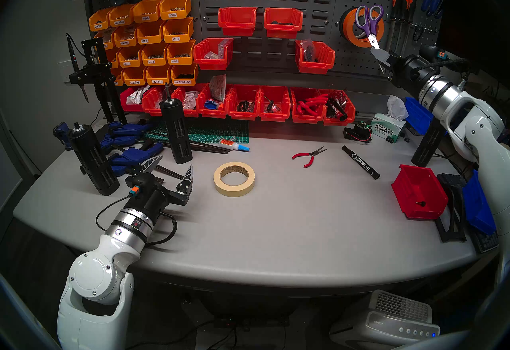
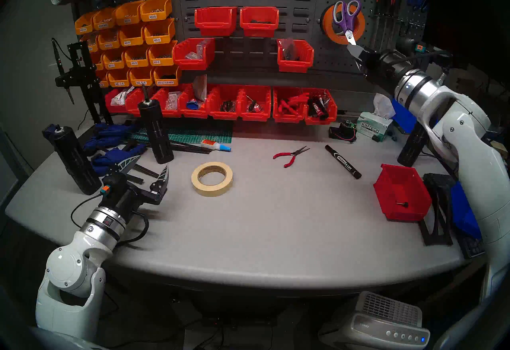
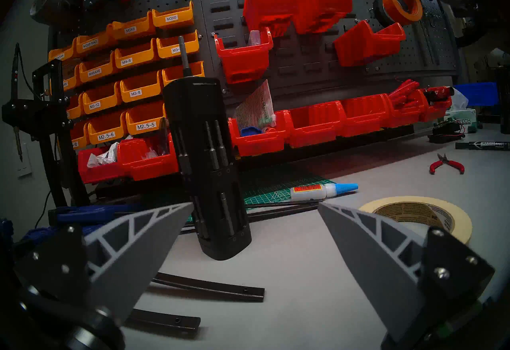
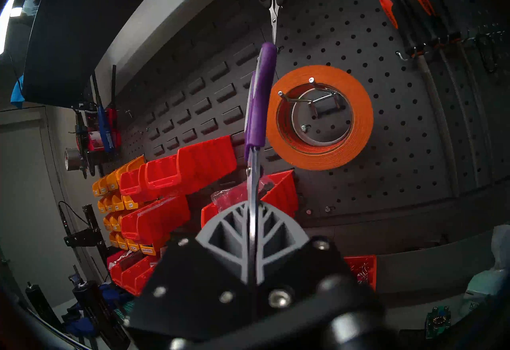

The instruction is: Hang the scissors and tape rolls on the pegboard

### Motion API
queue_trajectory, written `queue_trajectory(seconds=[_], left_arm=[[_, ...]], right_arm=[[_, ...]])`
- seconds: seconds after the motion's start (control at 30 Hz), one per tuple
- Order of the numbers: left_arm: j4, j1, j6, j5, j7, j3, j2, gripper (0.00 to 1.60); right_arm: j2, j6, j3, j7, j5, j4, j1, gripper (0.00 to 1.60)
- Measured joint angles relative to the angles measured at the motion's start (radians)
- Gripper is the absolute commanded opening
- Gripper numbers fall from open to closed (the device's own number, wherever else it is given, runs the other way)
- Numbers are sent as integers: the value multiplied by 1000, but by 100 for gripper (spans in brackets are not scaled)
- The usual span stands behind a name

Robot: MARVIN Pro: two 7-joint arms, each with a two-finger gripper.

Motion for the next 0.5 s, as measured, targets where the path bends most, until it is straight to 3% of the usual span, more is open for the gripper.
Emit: queue_trajectory(seconds=[0.5], left_arm=[[0, 0, 0, 0, 0, 0, 0, 160]], right_arm=[[-3, -6, -3, -9, -15, 8, 14, 0]])
